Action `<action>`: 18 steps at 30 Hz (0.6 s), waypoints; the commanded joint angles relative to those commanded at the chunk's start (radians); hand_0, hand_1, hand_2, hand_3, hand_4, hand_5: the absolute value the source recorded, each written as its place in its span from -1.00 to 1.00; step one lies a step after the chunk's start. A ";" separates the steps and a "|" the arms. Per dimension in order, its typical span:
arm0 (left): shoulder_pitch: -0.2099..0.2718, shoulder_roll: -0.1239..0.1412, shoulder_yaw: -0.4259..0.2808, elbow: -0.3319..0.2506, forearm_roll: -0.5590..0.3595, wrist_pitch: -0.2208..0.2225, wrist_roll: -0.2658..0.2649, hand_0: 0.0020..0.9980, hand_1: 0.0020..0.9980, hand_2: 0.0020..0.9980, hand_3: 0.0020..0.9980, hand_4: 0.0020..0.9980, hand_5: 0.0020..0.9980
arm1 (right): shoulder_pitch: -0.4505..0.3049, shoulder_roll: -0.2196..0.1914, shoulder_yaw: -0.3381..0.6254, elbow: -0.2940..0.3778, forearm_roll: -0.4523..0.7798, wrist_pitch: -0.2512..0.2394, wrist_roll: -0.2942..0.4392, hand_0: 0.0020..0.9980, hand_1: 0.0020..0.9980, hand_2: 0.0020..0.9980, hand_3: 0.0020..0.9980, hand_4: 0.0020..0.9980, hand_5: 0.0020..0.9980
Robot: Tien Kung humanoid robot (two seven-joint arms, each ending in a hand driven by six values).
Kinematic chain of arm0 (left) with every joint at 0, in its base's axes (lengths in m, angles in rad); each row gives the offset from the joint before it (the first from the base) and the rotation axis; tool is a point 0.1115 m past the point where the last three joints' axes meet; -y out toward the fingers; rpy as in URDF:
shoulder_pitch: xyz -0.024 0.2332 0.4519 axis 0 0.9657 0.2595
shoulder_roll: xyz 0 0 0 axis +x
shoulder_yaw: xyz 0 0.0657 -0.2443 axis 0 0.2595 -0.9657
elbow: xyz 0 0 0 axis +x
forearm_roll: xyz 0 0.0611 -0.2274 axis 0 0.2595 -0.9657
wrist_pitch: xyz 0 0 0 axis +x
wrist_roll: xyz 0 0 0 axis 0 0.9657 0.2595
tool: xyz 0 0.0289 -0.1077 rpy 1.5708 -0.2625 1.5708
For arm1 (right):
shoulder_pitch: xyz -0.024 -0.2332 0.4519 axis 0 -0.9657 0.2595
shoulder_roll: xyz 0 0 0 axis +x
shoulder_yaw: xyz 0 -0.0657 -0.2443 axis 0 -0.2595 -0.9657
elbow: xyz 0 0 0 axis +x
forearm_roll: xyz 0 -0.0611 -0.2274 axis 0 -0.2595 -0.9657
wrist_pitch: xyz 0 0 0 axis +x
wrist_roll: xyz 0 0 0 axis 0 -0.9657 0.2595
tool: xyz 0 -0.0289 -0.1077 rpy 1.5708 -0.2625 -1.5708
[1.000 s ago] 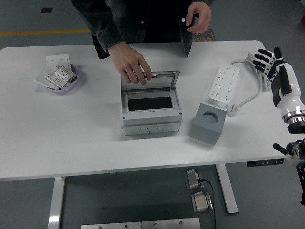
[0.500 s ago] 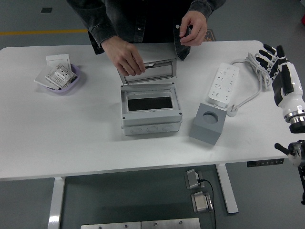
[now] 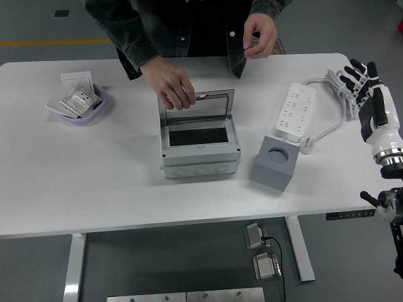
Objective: Pick up the cylinder from the cube,place it in the box,flap close box
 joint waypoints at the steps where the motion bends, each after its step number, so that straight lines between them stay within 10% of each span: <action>1: 0.000 0.000 0.000 0.000 0.001 0.000 0.000 0.21 0.33 0.21 0.18 0.27 -0.45 | -0.001 0.001 0.001 0.000 0.001 0.000 0.001 0.99 0.75 0.78 0.82 1.00 1.00; 18: -0.002 -0.002 -0.013 0.000 0.015 -0.001 0.001 0.21 0.33 0.21 0.18 0.27 -0.45 | 0.000 0.003 -0.012 0.002 0.039 -0.043 0.043 0.94 0.71 0.75 0.87 1.00 1.00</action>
